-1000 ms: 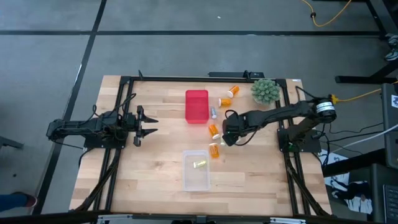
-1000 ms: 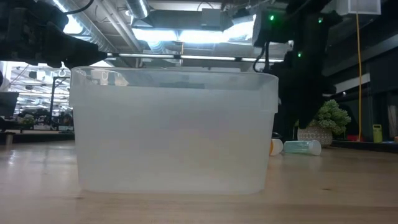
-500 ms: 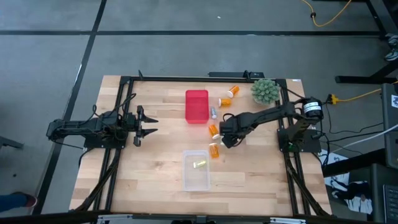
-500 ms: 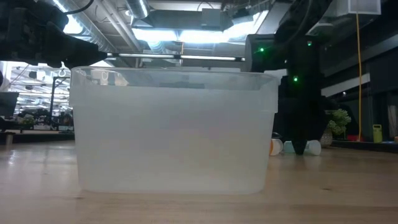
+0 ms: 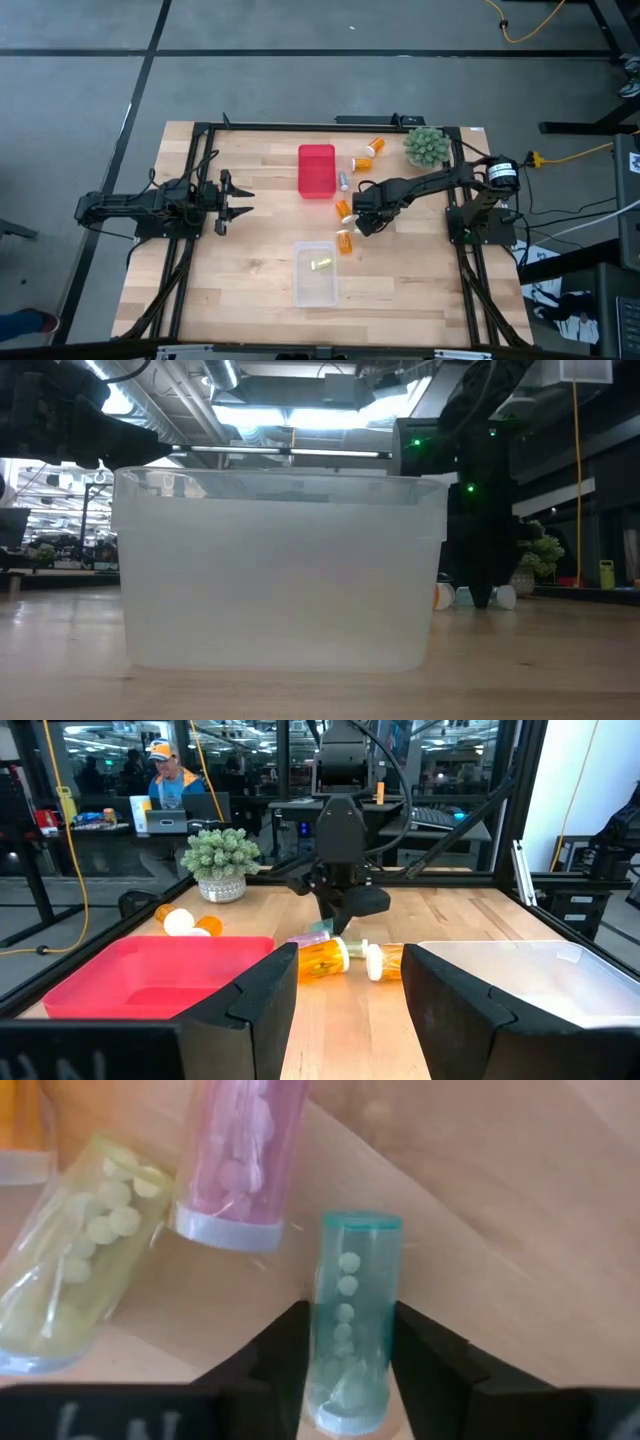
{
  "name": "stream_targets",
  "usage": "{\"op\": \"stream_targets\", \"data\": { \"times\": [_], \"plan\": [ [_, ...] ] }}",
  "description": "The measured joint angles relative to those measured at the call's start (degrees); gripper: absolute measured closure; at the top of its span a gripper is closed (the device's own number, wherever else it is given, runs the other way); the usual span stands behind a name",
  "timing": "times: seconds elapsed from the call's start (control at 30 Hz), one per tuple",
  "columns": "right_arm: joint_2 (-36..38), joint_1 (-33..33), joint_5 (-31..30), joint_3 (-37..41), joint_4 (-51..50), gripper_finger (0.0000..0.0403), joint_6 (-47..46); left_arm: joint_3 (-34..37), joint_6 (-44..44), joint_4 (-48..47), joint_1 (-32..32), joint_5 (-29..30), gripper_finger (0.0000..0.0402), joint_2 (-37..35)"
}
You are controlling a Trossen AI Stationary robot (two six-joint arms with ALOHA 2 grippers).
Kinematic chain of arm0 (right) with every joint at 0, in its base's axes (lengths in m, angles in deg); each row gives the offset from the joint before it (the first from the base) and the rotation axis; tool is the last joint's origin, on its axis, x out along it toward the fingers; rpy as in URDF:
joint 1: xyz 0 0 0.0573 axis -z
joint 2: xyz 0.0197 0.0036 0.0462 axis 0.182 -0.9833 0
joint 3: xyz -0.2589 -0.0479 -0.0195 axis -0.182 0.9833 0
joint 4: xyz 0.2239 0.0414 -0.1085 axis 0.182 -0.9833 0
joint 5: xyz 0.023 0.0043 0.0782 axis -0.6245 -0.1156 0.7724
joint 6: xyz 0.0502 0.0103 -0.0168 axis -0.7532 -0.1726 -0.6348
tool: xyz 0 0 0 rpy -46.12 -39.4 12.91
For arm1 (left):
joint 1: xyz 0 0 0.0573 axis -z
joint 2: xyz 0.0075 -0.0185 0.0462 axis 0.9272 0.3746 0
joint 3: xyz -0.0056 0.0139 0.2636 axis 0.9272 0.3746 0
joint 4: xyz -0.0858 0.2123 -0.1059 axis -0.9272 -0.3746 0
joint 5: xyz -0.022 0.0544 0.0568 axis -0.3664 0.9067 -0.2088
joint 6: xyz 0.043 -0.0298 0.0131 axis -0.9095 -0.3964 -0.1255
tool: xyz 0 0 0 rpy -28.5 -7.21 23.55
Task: Pick and place medicine bottles into bin by pill shape (circle, oval)
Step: Put the small blue pill bottle into the transparent bin
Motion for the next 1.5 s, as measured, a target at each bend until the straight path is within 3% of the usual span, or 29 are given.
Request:
{"op": "stream_targets", "data": {
  "times": [0.2,0.43,0.6,0.77,1.1,1.5],
  "plan": [
    [-0.13,0.12,-1.08,-1.97,-3.54,0.031,2.75,0.0,0.02,0.01,0.02,0.0,0.0228,-0.01],
    [-0.07,-0.16,-5.05,-10.41,-12.25,0.0301,5.61,0.0,0.07,0.01,0.01,0.0,0.0228,0.01],
    [-0.07,-1.23,-4.99,-15.93,-7.57,0.0301,14.89,0.0,0.09,0.01,0.02,-0.02,0.0228,-0.01],
    [-0.04,-2.04,1.34,-19.04,2.4,0.0301,27.3,0.0,0.11,0.01,0.0,0.0,0.0228,0.0],
    [-0.26,-3.05,26.72,-17.77,26.09,0.03,45.01,0.0,0.09,0.01,0.02,0.0,0.0228,0.0],
    [-5.07,-7.4,33.33,-17.7,29.32,0.03,47.78,0.0,0.09,0.03,-0.01,0.0,0.0228,-0.01]
  ]
}}
